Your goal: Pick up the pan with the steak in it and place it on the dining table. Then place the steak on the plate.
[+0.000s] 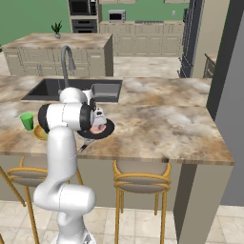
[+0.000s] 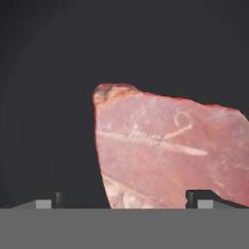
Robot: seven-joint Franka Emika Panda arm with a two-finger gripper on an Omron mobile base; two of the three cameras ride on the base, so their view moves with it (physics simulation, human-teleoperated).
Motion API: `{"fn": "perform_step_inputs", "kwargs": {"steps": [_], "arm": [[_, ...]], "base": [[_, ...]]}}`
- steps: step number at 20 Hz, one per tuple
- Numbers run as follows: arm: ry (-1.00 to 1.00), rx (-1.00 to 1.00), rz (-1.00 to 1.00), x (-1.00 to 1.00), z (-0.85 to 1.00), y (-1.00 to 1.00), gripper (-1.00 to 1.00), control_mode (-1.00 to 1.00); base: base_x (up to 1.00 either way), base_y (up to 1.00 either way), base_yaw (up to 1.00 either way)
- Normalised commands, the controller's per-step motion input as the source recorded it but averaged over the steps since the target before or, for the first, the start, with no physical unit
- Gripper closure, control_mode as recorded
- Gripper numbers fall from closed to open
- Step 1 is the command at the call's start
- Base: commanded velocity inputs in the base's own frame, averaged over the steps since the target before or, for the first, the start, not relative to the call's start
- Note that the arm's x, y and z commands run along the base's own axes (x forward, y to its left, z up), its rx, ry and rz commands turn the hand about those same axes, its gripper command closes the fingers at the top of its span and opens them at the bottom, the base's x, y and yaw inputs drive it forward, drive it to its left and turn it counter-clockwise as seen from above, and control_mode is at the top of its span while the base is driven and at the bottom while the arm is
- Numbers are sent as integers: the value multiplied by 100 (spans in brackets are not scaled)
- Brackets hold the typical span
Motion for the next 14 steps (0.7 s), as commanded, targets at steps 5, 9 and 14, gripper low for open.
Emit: {"fn": "perform_step_inputs", "kwargs": {"steps": [5, 9, 14], "arm": [[1, 0, 0, 34, -17, 15, -100, -100], [0, 0, 0, 0, 0, 0, -100, -100], [4, 0, 0, -15, -24, -6, -100, -100]], "base": [[0, 0, 0], [0, 0, 0], [0, 0, 0]]}}
